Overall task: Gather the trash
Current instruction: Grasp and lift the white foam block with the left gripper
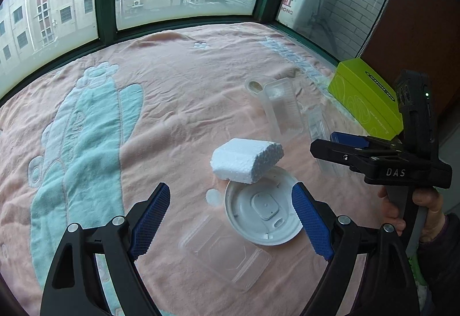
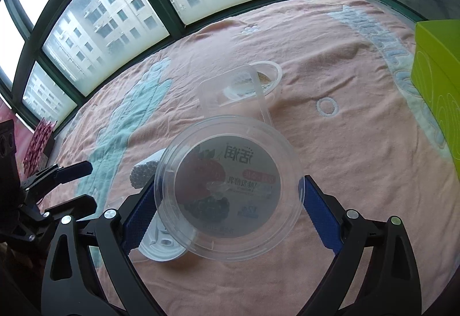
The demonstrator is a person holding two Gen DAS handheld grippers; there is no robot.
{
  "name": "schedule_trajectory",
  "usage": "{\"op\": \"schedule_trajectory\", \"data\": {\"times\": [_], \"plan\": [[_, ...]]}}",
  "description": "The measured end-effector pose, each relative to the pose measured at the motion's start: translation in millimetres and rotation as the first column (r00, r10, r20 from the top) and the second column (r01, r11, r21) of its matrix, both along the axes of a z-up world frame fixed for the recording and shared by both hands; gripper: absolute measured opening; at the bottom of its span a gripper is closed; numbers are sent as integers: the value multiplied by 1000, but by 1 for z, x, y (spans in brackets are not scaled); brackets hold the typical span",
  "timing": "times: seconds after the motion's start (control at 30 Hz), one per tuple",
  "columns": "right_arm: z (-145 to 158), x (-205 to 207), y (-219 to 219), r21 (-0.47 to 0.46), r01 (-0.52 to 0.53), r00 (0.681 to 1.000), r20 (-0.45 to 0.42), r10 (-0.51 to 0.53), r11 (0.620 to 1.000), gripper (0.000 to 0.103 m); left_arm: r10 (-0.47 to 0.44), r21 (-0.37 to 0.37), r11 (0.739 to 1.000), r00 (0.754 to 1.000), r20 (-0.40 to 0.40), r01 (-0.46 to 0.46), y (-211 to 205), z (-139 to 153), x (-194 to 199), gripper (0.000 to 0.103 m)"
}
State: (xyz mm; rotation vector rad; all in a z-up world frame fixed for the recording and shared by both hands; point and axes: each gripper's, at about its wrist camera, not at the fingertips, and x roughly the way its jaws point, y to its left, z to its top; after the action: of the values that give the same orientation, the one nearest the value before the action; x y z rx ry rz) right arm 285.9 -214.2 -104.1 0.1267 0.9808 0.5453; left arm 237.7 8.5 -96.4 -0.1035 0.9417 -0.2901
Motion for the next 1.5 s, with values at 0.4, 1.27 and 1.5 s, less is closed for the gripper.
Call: {"op": "schedule_trajectory", "data": {"times": [0.4,1.27,1.5], "plan": [[27,-36,-19,0,31,999,38,-31,1000,93,-121,-89,990,987,-109,111,-24,-34,64,88],[41,-110,-54,46,208,974,85,-211,977,93,-75,-74,995,995,-69,70,-25,-35,65,62],[40,-118,-58,51,246,964,95,-250,968,93,-93,-12,996,995,-24,92,-36,-33,67,35]]}}
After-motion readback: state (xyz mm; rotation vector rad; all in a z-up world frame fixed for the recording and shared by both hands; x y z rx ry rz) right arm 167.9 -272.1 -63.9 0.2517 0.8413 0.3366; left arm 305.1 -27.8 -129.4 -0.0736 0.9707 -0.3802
